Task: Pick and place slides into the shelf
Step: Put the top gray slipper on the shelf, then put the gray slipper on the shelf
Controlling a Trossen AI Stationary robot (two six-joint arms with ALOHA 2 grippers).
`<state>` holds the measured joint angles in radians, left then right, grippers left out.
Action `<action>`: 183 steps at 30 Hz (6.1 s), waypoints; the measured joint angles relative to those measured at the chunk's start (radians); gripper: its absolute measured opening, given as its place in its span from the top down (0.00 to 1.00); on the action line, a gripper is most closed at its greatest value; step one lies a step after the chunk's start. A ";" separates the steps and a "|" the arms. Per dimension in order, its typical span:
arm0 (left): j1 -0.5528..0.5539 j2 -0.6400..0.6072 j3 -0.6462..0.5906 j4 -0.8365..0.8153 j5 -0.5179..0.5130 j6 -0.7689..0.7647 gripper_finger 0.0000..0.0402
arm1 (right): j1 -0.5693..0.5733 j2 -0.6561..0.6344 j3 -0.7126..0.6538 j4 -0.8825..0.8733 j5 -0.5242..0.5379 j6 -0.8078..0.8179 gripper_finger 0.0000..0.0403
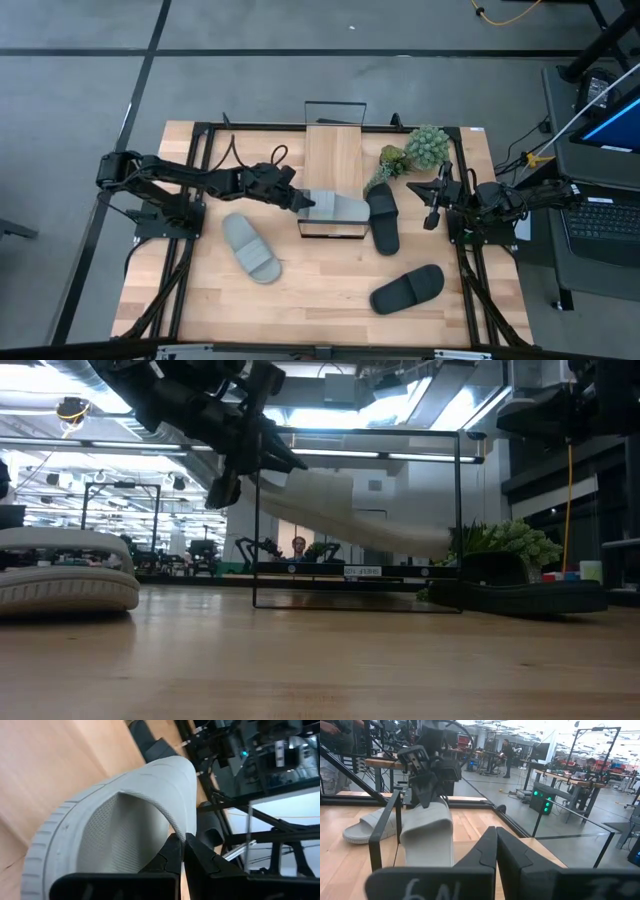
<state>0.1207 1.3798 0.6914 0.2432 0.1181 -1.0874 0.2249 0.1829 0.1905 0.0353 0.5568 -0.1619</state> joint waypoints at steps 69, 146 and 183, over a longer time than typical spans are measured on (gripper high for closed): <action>0.019 0.047 0.000 -0.107 0.080 -0.075 0.87 | 0.000 0.000 0.000 0.005 0.000 0.000 0.98; 0.179 -0.187 0.000 -0.317 0.174 -0.001 0.70 | 0.000 0.000 0.000 0.004 0.000 -0.004 0.98; 0.012 -0.300 0.000 -0.790 0.333 0.544 0.70 | 0.000 0.000 0.000 0.003 -0.001 0.001 0.98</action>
<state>0.1331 1.0798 0.6910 -0.5472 0.4511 -0.5431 0.2250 0.1833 0.1909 0.0386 0.5560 -0.1610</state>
